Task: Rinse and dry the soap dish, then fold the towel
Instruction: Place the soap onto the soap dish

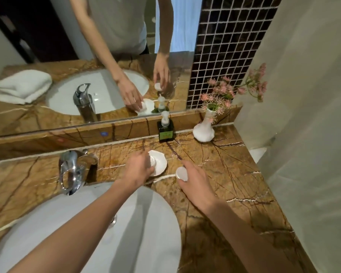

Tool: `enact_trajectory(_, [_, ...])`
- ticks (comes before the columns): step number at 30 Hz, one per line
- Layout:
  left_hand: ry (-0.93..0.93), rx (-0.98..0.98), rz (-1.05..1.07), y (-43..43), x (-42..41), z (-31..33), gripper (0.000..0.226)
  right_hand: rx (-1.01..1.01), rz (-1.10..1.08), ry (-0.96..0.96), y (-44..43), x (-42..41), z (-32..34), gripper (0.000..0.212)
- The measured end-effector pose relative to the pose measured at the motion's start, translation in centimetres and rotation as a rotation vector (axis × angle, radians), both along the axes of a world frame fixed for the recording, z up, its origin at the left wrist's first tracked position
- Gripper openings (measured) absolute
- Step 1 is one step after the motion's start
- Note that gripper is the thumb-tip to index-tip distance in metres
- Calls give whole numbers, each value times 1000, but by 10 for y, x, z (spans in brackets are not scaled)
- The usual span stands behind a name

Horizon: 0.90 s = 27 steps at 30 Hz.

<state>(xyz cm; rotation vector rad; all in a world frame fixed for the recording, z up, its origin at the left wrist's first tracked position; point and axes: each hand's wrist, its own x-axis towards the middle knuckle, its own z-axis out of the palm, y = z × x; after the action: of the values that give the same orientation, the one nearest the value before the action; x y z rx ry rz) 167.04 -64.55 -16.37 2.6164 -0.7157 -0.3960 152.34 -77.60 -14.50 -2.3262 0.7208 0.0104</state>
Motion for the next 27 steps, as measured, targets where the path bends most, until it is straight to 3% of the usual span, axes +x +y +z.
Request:
enact_trajectory(8, [-99,-9,-62,-9,-3,-3,40,-28,48,9,11,28,-1,63])
enact_trajectory(14, [-88,-43,-113,-11,-3,-9,21,-51,67,-16,11,33,-6,59])
enact_trajectory(20, [-119,-66,-104,-1,-3,-20,59,-105,104,-33,13,43,-9,59])
enact_trajectory(27, [-159,-86,-73,19,1,-23,59,-170,223,-102,23,72,-18,60])
